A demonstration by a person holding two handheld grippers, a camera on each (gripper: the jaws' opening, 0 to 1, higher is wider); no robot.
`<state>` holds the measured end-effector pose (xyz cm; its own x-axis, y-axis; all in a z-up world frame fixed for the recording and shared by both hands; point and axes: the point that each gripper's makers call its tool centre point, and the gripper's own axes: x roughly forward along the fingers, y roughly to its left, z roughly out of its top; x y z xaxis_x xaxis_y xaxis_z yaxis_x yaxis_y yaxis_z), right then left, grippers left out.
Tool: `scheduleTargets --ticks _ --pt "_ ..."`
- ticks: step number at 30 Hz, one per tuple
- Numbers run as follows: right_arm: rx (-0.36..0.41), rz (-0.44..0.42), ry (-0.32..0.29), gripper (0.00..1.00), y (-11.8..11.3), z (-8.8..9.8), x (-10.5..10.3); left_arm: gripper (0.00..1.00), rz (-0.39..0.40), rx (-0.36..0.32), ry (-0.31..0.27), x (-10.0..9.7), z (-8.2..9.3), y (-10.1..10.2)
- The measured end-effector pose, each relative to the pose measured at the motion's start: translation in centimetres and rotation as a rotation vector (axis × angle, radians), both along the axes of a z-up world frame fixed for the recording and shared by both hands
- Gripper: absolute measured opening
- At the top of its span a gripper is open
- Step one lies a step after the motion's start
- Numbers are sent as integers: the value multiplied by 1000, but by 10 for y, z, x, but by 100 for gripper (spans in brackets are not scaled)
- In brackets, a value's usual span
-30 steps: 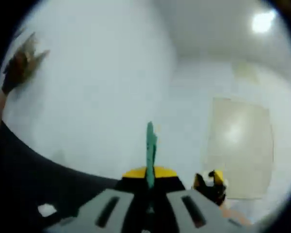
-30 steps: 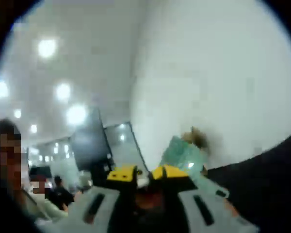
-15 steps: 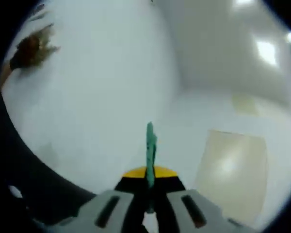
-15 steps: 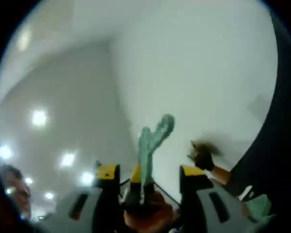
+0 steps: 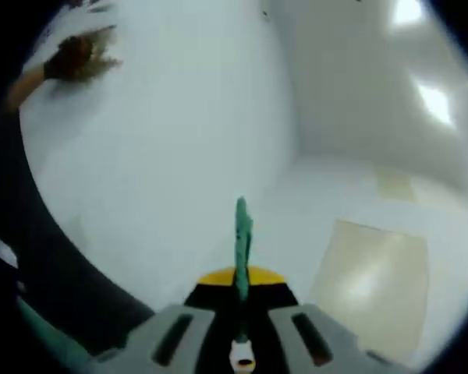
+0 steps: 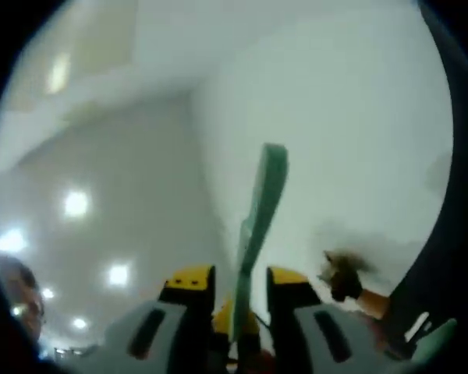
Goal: Pick up the broom and sweep the trash on the tabletop into the dustpan.
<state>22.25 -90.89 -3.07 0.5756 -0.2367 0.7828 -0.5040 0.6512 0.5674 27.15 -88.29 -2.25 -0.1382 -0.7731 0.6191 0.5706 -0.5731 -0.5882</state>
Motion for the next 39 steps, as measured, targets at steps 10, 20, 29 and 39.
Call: scheduleTargets --ticks 10,20,29,39 --pt "37 -30 8 14 -8 -5 7 3 15 20 57 5 -11 -8" --pt "66 -80 23 7 -24 -6 9 3 36 19 77 3 -15 -8" --pt "142 -57 65 5 -36 -15 10 5 59 38 56 2 -23 -15" --pt "161 -116 93 5 -55 -16 -12 30 99 41 -124 0 -20 -12"
